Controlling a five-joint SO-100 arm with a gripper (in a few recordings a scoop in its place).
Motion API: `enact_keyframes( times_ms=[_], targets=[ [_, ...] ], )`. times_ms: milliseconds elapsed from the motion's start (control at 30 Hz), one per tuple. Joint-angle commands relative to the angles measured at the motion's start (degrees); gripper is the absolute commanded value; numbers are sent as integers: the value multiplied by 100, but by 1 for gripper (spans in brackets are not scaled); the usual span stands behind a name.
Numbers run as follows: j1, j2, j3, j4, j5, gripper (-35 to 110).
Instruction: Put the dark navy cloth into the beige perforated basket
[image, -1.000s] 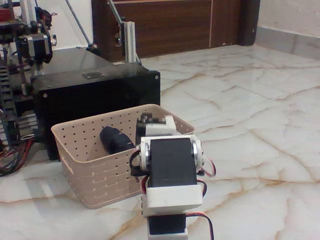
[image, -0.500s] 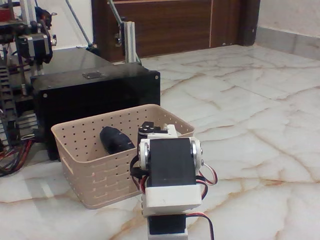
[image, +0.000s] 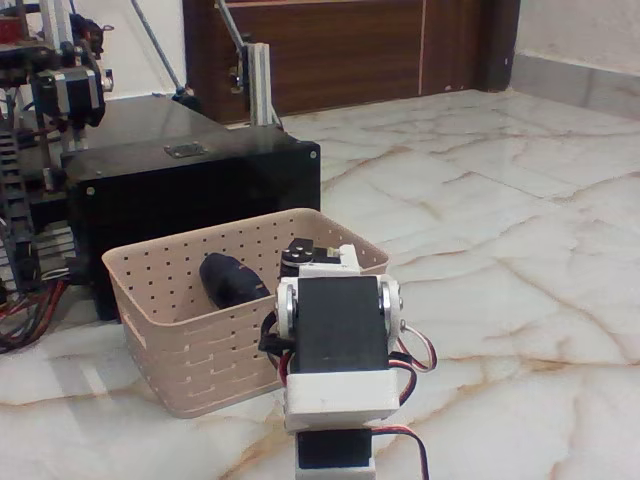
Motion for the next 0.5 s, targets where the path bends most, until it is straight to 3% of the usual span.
enact_keyframes(
  times_ms=[0, 467],
  targets=[
    [26, 149, -18, -53, -9, 0],
    [62, 149, -18, -62, 0, 0]
  ],
)
